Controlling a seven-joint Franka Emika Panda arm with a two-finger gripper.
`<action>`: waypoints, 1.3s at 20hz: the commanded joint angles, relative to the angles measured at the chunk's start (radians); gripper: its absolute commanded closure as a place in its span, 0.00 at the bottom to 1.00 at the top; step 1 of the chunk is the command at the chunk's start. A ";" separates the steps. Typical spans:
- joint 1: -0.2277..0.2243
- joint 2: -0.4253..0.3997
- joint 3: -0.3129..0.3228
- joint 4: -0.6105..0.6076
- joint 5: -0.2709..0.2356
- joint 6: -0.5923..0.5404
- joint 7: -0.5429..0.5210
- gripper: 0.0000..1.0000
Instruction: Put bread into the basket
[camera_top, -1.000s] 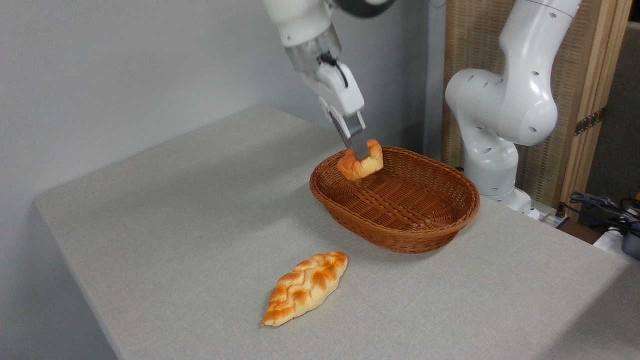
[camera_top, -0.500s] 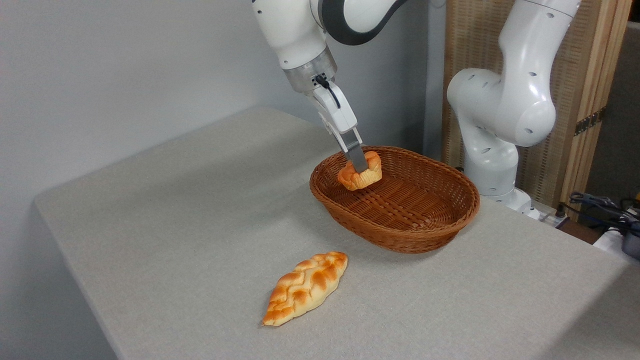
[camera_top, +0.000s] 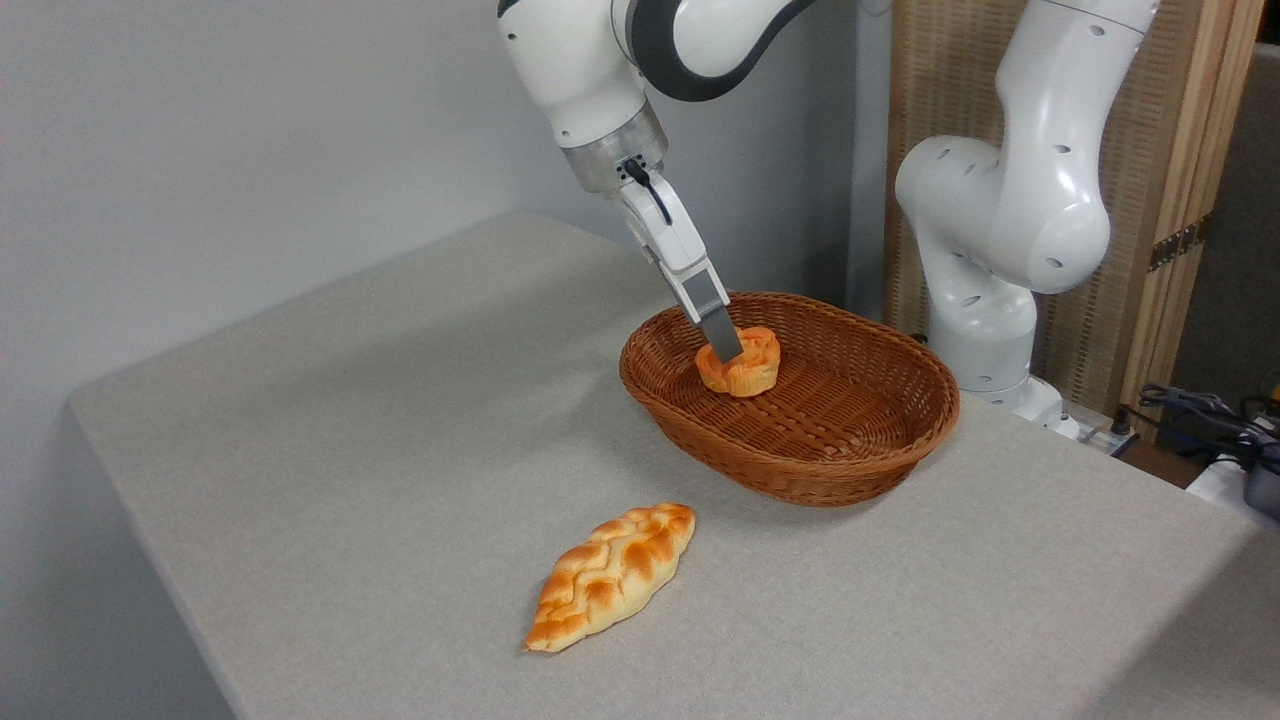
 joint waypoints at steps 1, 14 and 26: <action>-0.001 -0.014 0.011 0.048 -0.008 0.012 0.012 0.00; 0.063 0.220 0.221 0.594 -0.008 0.010 0.012 0.00; 0.263 0.401 0.066 0.797 -0.018 -0.060 -0.002 0.00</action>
